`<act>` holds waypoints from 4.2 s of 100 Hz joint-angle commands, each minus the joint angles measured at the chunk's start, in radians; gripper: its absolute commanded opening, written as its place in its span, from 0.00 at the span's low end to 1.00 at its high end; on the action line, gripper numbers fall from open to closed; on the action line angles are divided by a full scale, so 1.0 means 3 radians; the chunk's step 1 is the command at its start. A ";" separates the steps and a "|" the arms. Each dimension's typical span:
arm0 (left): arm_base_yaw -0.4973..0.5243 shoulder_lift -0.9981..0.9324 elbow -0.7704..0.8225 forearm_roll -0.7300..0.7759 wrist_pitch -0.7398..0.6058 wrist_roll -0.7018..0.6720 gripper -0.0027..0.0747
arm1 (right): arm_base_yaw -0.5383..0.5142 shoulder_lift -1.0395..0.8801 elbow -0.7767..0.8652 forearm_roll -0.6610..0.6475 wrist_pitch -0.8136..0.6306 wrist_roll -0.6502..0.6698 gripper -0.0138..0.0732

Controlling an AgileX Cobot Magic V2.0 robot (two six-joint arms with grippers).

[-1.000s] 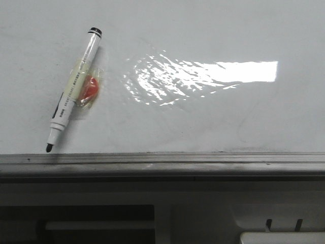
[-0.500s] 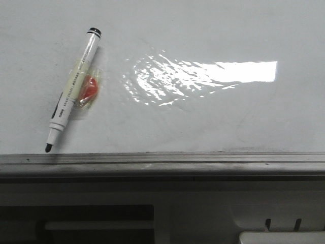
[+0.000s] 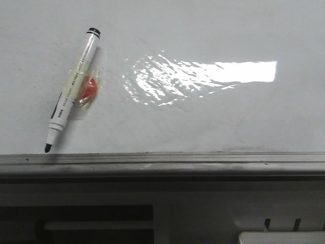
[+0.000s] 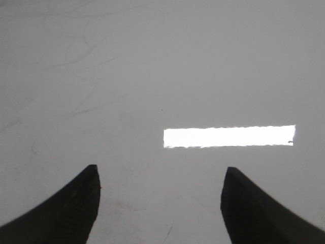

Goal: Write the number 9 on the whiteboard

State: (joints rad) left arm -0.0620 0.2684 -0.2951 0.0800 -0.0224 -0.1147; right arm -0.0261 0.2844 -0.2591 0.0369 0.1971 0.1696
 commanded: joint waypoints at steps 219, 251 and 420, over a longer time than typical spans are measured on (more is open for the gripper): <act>-0.2329 0.2620 -0.0077 0.0140 -0.1427 -0.0047 0.01 | 0.1246 0.0328 -0.0536 0.0017 0.0801 -0.0260 0.08; -0.2329 0.2355 -0.0077 0.1092 -0.1319 -0.0047 0.01 | 0.2422 0.1206 -0.1186 0.0182 0.0790 -0.0613 0.21; -0.2329 0.2341 -0.0077 0.1896 -0.1466 -0.0047 0.38 | 0.3117 0.2908 -0.2391 0.0278 0.0808 -0.0613 0.11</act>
State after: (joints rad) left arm -0.7532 0.9847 -0.2916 0.6790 -0.3876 -0.1123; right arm 0.9186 1.1764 -0.9471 0.1447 0.5137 -0.0074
